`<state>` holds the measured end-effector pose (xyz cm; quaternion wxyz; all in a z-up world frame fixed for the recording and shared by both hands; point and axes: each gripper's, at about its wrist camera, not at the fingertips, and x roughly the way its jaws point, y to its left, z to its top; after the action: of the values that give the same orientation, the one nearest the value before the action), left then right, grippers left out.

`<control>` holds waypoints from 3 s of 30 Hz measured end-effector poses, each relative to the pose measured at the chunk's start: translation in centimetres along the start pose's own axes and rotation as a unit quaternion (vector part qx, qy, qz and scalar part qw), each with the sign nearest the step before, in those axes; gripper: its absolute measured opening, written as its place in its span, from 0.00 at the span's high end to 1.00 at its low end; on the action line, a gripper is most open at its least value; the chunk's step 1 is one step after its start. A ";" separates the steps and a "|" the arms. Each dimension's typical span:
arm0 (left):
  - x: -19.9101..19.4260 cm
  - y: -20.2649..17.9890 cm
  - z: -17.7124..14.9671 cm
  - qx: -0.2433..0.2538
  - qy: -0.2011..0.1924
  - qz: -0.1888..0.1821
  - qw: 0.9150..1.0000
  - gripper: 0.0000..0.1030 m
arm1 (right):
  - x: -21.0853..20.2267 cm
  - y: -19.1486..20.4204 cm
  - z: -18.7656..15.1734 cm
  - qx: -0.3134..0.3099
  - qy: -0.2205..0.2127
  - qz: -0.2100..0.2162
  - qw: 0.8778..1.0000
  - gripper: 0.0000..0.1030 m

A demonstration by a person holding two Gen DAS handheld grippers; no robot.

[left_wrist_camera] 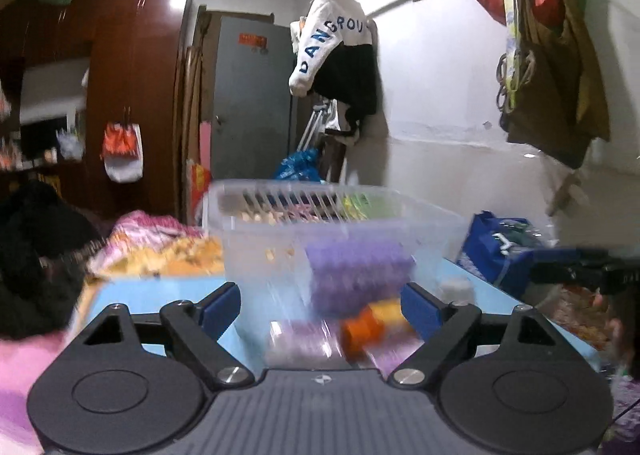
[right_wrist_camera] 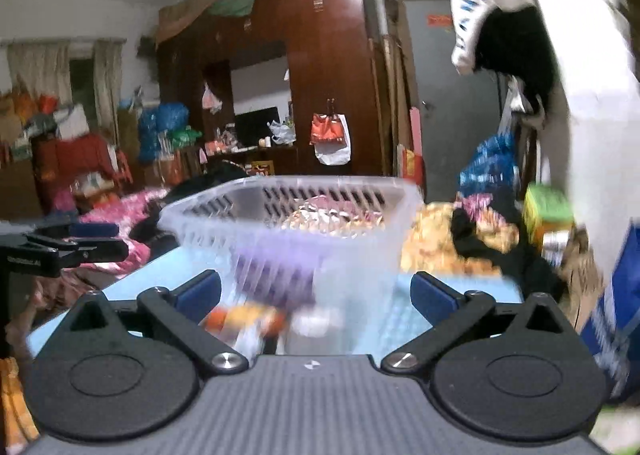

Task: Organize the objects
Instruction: 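Carry the tissue pack over the white basket and open both tools, then grasp the white plush toy between both tools and lift it, then lower the plush toy into the basket and open both tools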

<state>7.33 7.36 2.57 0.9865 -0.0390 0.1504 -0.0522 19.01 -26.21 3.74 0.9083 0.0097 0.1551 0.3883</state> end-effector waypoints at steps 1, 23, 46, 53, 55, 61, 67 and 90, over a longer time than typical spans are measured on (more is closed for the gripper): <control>-0.3 0.2 -0.5 -0.009 -0.002 -0.009 1.000 0.13 | -0.6 -0.2 -0.9 0.015 -0.004 0.002 1.000 0.00; 4.3 -10.3 -6.1 0.059 0.058 -0.119 0.989 0.36 | 2.6 -1.2 -5.3 0.019 0.070 0.034 0.997 0.36; 0.3 -11.1 -6.2 0.110 -0.029 -0.136 0.984 0.69 | -2.3 2.6 -5.9 -0.050 0.002 0.025 0.998 0.76; -1.2 -10.4 -5.5 0.112 -0.057 -0.141 0.982 0.68 | -2.6 3.8 -4.8 -0.067 -0.019 0.033 0.997 0.76; -1.6 -10.3 -5.2 0.117 -0.065 -0.139 0.981 0.68 | -2.6 4.0 -4.4 -0.071 -0.024 0.036 0.997 0.76; -2.7 -9.9 -1.9 0.125 -0.092 -0.136 0.979 0.68 | -2.7 4.9 -1.5 -0.103 -0.042 0.038 0.993 0.76; -2.3 -9.3 2.5 0.135 -0.108 -0.128 0.977 0.68 | -1.9 6.0 2.3 -0.140 -0.056 0.032 0.988 0.76; 11.9 0.3 8.4 0.066 0.000 -0.053 0.996 0.67 | 15.0 4.6 7.6 -0.135 0.067 0.006 0.989 0.76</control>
<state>21.15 6.82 7.03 0.9827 0.0181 0.1447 -0.1138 27.69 -11.59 7.52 0.8865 -0.1382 0.1621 0.4108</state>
